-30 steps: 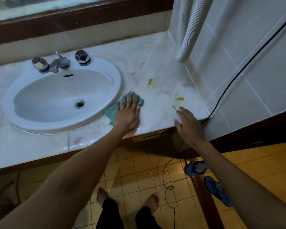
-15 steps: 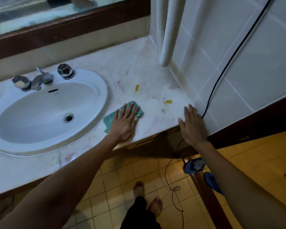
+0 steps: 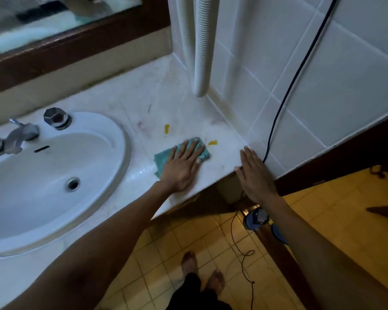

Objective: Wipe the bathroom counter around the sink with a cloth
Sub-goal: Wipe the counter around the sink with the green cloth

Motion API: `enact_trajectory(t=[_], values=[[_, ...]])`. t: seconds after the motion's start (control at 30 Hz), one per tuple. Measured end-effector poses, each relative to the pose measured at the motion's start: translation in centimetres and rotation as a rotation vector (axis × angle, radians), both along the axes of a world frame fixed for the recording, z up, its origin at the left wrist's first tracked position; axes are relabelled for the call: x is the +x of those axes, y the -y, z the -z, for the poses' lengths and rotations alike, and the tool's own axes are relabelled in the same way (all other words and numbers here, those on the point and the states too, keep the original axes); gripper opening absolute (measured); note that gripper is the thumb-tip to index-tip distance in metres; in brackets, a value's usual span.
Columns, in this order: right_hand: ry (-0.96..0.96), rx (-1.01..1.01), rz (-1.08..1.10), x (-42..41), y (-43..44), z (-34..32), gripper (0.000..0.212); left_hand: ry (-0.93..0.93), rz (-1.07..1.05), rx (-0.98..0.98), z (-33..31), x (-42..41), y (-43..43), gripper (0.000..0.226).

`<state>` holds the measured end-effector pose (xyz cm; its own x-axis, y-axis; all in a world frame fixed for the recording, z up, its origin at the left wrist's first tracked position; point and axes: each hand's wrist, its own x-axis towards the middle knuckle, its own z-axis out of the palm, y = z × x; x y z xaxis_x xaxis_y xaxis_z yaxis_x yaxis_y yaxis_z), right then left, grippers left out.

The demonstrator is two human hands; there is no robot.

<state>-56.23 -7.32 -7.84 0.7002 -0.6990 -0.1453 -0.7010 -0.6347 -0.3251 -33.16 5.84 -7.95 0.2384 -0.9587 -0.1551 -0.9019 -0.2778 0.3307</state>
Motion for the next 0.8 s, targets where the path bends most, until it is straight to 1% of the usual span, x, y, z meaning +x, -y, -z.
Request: enact_trajectory(t=[0.1,0.17,0.2,0.27,0.37,0.43,0.5,0.57,0.67,0.73,0.8], values=[[0.002,0.017,0.012,-0.4,0.0,-0.1,0.059,-0.042,-0.195,0.013,-0.8,0.6,4.9,0.055],[0.016,0.036,0.025,-0.6,0.1,-0.3,0.057,-0.064,-0.237,0.023,-1.1,-0.5,8.1,0.055],[0.019,0.037,0.028,-0.8,0.1,-0.4,0.056,-0.07,-0.225,0.032,-1.2,-1.5,9.3,0.056],[0.012,0.019,0.009,-1.3,0.2,-0.5,0.054,-0.066,-0.132,0.053,-1.0,-3.7,10.3,0.057],[0.006,0.003,-0.027,-1.8,0.5,-0.6,0.055,0.0,0.13,0.042,-0.4,-5.0,7.3,0.057],[0.022,0.012,-0.033,-1.9,0.6,-0.9,0.056,0.036,0.262,0.019,0.1,-3.4,4.2,0.056],[0.029,0.042,-0.04,-1.8,0.7,-1.3,0.057,0.054,0.281,0.027,0.1,-0.9,2.3,0.054],[0.033,0.063,-0.043,-1.9,0.7,-1.4,0.058,0.06,0.141,0.036,-0.1,0.7,2.8,0.054],[0.014,0.068,-0.044,-2.0,0.6,-1.2,0.06,0.025,-0.148,0.07,-0.7,-0.8,6.8,0.056],[0.007,0.065,-0.039,-2.0,0.5,-1.2,0.06,-0.021,-0.236,0.087,-0.8,-3.2,9.4,0.057],[0.016,0.065,-0.027,-2.0,0.5,-1.4,0.059,-0.021,-0.228,0.079,-0.7,-5.6,10.8,0.058]])
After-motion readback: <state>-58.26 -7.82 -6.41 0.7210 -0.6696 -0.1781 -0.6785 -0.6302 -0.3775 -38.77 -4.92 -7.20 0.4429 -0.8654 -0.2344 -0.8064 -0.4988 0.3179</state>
